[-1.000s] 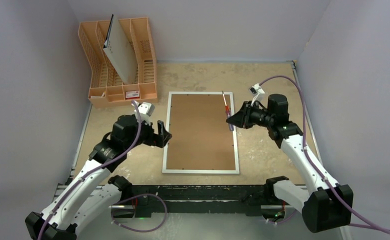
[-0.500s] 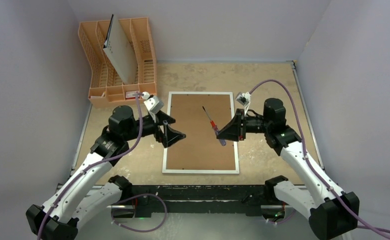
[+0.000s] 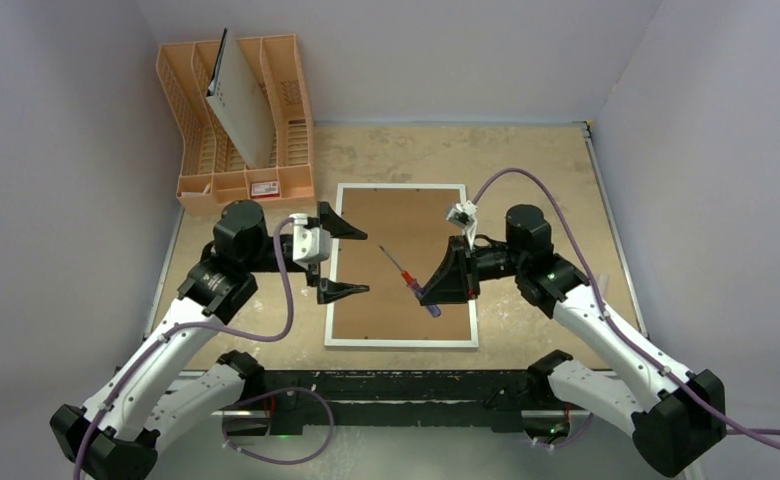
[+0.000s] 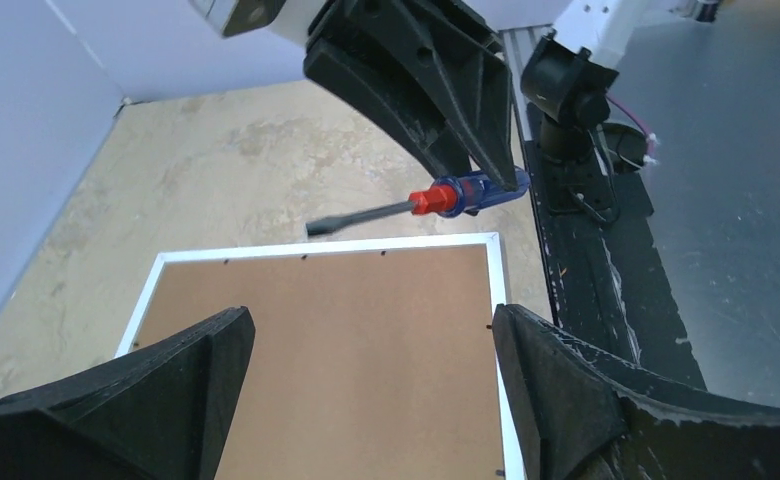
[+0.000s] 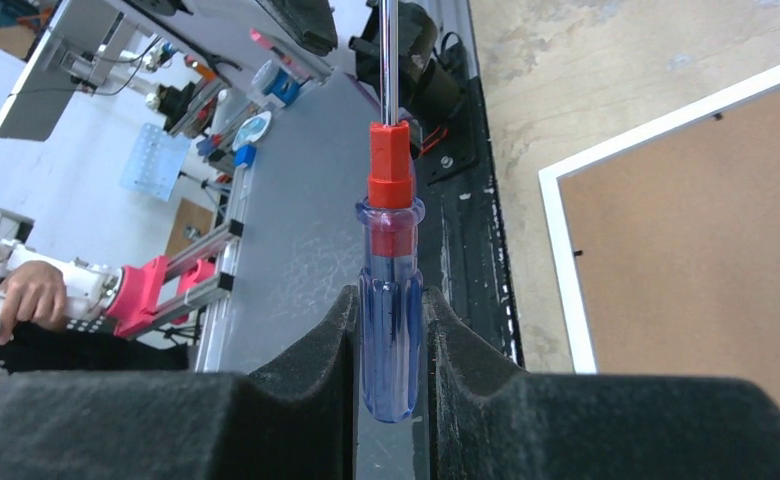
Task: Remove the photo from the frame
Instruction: Pick up the screwdriver from the center of the board.
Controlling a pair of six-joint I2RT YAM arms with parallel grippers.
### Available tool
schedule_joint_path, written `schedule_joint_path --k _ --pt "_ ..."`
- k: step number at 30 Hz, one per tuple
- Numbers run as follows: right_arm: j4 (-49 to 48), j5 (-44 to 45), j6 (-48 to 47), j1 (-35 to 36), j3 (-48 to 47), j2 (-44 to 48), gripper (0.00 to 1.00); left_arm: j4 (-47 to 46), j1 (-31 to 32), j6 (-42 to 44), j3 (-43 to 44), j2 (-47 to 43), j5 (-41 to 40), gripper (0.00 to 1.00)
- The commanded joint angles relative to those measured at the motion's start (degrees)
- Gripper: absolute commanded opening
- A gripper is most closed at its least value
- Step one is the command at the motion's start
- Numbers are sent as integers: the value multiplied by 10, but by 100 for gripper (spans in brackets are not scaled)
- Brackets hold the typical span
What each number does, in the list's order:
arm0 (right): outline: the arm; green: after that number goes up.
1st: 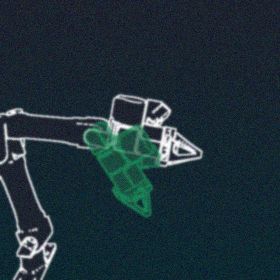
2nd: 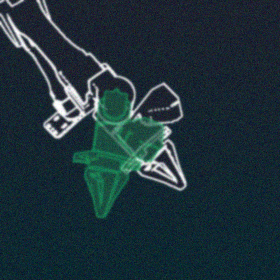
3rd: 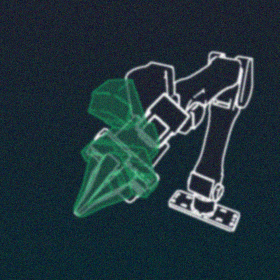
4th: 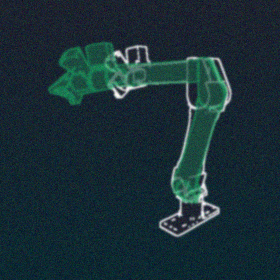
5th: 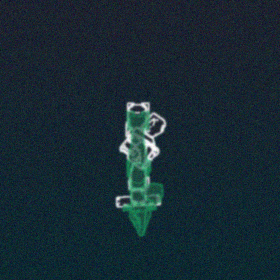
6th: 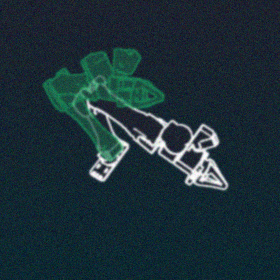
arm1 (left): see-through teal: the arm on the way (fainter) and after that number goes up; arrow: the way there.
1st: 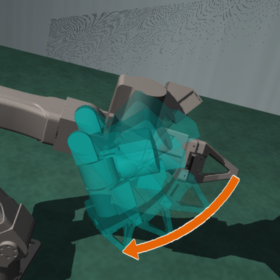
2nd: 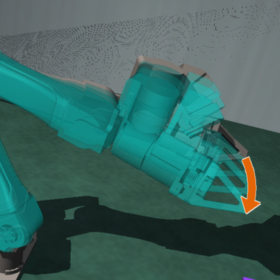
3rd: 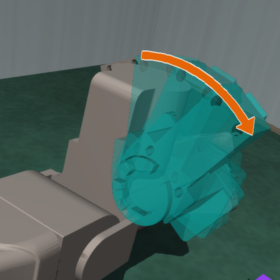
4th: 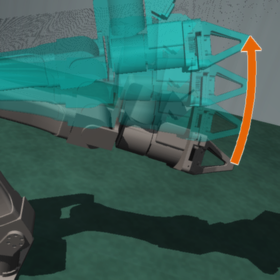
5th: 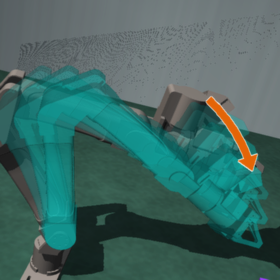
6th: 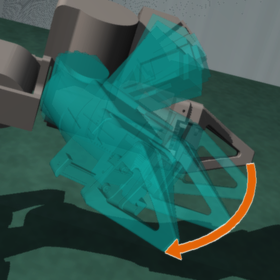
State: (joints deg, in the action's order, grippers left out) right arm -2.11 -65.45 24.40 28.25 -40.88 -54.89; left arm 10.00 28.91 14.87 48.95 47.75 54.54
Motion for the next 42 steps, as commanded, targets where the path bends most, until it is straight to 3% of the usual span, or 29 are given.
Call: schedule_joint_path --k 1,8,13,17,22,25,28,34,42 --pt "-8 8 -13 34 -11 -19 0 23 -3 95 34 37 90 94" --pt "-3 45 -39 87 -18 -26 0 163 -3 190 58 42 153 88" --pt "-10 63 -65 131 -19 -41 0 137 -3 204 11 -7 131 89" --pt "12 73 -90 151 -30 -61 0 177 -3 245 30 10 148 89" --pt "1 80 -89 154 -18 -54 0 310 -3 355 81 50 164 85" --pt "1 83 -92 155 -19 -49 0 319 -3 352 85 61 170 81" --pt "-1 85 -92 154 -19 -50 0 321 -3 349 90 66 178 72" --pt "8 100 -95 154 -23 -61 0 332 -3 340 103 91 190 42" --pt "10 105 -99 154 -22 -61 0 354 -3 351 116 116 197 20"
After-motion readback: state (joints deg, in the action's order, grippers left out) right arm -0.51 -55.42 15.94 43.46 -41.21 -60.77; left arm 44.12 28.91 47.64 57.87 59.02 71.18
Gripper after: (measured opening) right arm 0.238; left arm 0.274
